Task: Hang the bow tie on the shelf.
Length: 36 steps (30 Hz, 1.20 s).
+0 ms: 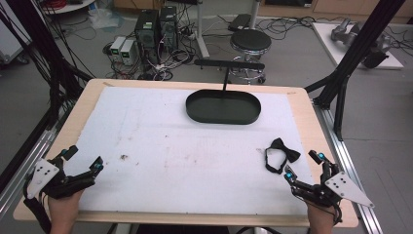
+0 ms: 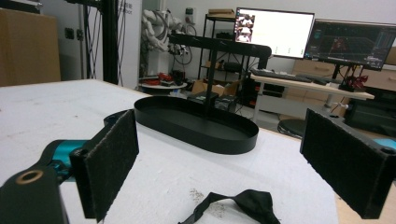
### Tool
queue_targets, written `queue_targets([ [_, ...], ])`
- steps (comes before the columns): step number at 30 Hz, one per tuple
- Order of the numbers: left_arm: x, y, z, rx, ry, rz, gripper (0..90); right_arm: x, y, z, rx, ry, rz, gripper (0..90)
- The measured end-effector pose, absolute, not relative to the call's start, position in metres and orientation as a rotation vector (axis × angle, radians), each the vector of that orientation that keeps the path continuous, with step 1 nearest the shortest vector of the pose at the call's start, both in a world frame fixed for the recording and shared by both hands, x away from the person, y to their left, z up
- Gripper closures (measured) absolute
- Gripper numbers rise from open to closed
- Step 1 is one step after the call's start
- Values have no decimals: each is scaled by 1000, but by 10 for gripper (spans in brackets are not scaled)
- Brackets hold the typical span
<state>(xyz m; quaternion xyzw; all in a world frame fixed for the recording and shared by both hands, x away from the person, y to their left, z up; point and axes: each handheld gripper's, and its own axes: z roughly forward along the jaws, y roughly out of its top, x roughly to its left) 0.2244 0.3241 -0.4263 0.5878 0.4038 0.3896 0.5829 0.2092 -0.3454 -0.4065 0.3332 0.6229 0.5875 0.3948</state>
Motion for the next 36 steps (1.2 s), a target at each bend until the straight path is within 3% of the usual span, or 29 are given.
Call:
queue_targets([
  [14,225,323,-427,1394,937,927,82,213,-342,-399,830,1654,1495,106],
  [22,225,323,-427,1397,944,934,82,248,-328,-399,834,1991,1385,107],
  [28,224,322,-426,1393,943,938,82,265,-322,-407,939,2118,1270,108],
  [30,224,321,-426,1396,942,939,82,273,-321,-411,1051,2137,1260,182],
  [36,224,321,-426,1399,934,939,82,283,-318,-419,1221,2133,1287,185],
])
